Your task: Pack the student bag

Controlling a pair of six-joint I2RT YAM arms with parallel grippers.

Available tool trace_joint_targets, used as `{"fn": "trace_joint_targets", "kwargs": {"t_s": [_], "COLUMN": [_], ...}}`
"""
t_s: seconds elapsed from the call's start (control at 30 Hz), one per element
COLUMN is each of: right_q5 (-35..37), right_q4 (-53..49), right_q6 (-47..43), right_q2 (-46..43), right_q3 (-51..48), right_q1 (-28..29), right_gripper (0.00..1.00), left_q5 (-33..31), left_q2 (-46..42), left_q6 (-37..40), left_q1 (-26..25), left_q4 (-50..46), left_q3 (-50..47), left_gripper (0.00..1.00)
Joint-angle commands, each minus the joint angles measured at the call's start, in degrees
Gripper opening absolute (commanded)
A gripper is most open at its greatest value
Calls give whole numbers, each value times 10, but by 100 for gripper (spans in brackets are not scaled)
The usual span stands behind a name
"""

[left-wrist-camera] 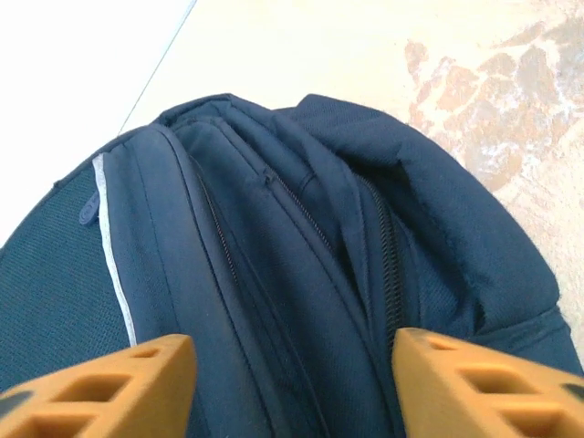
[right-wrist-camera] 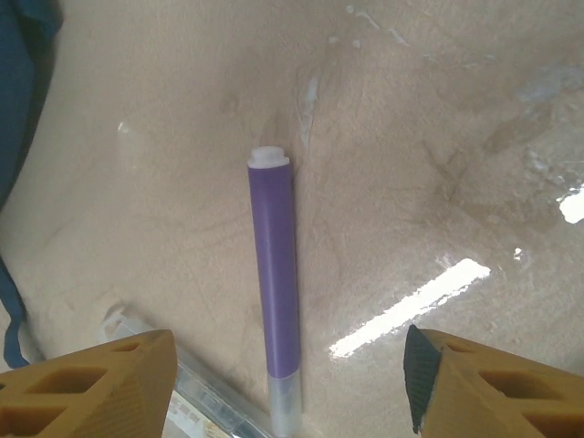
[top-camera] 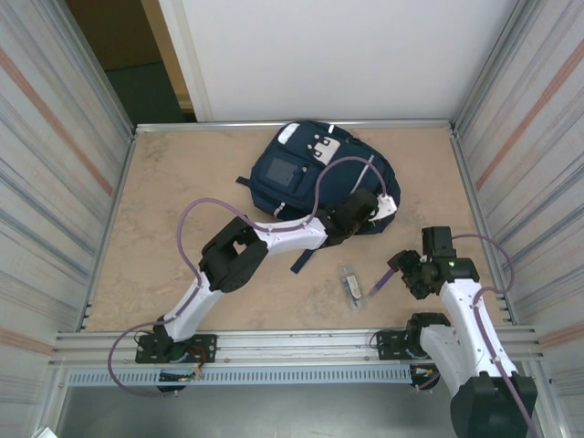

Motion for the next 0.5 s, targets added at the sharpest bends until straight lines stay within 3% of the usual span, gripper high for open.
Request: {"fn": "trace_joint_targets", "kwargs": {"t_s": [0.0, 0.1, 0.23, 0.47], "right_q5": [-29, -37, -25, -27], "right_q4": [24, 42, 52, 70], "right_q6": [-29, -30, -33, -21], "right_q2": [28, 57, 71, 80], "right_q3": [5, 5, 9, 0], "right_q1": [3, 8, 9, 11], "right_gripper": [67, 67, 68, 69], "left_q5": [15, 9, 23, 49], "left_q2": [-47, -60, -54, 0], "left_q6": [-41, -47, -61, -78], "left_q1": [10, 13, 23, 29], "left_q4": [-24, -27, -57, -102], "left_q3": [-6, -6, 27, 94], "left_gripper": [49, 43, 46, 70]}}
